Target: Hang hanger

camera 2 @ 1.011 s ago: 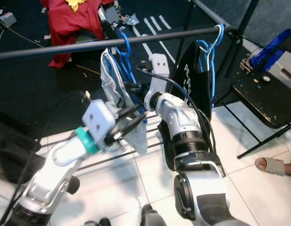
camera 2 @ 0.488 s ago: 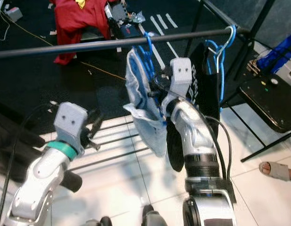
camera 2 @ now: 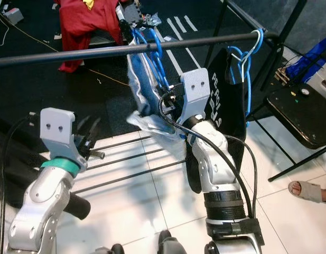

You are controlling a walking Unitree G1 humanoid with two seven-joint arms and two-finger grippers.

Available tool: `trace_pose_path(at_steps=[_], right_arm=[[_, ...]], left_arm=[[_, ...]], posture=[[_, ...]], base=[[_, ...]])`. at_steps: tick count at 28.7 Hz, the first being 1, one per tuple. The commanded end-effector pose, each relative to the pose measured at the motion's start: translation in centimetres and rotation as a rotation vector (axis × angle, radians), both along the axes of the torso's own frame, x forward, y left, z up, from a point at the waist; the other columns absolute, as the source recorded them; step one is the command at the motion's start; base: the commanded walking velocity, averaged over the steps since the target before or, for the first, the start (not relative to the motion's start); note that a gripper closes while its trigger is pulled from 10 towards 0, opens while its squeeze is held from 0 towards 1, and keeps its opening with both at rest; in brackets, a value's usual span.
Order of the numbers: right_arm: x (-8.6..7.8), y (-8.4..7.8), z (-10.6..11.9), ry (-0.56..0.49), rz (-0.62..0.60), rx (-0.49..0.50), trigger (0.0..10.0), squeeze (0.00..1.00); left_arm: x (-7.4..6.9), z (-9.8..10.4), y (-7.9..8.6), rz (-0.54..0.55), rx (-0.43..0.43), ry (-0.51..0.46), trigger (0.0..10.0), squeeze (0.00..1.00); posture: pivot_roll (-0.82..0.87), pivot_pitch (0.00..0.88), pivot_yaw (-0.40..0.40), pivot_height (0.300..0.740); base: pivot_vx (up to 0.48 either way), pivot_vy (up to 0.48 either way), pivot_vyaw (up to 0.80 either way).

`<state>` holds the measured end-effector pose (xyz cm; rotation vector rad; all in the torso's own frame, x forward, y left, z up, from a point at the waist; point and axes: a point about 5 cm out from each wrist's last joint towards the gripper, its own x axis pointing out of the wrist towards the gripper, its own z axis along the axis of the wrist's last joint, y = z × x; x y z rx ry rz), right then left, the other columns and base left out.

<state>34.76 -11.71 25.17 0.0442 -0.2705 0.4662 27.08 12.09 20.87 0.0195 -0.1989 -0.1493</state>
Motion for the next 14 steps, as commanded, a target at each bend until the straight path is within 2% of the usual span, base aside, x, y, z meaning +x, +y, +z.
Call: trace_pose_path(at_steps=[1, 6, 10, 11, 12, 14], right_arm=[[-1.0, 0.1, 2.3, -0.115, 0.029, 0.061, 10.0, 0.00], [-1.1, 0.4, 1.4, -0.066, 0.023, 0.130, 10.0, 0.00], [-1.2, 0.4, 1.2, -0.050, -0.007, 0.105, 10.0, 0.00], [-1.3, 0.3, 1.0, -0.045, -0.018, 0.087, 10.0, 0.00], [-1.7, -0.4, 0.2, -0.029, -0.071, 0.002, 10.0, 0.00], [-1.8, -0.6, 0.1, -0.026, -0.086, -0.014, 10.0, 0.00]], left_arm=[[-0.3, -0.1, 0.1, 0.015, 0.007, 0.008, 10.0, 0.00], [-0.1, 0.6, 0.5, 0.046, 0.034, -0.019, 10.0, 0.00], [0.0, 0.7, 0.8, 0.062, 0.051, -0.027, 10.0, 0.00], [0.0, 0.8, 0.9, 0.065, 0.053, -0.026, 10.0, 0.00], [0.0, 0.8, 0.9, 0.067, 0.061, -0.025, 10.0, 0.00], [0.0, 0.8, 0.9, 0.066, 0.062, -0.024, 10.0, 0.00]], posture=[[-0.11, 0.144, 0.026, 0.740], [-0.11, 0.138, 0.023, 0.740], [-0.11, 0.133, 0.024, 0.740], [-0.11, 0.132, 0.023, 0.740], [-0.11, 0.127, 0.035, 0.740], [-0.11, 0.127, 0.035, 0.740]], base=[[0.000, 0.000, 0.00], [0.000, 0.000, 0.00], [0.000, 0.000, 0.00], [0.000, 0.000, 0.00], [0.000, 0.000, 0.00], [0.000, 0.000, 0.00]])
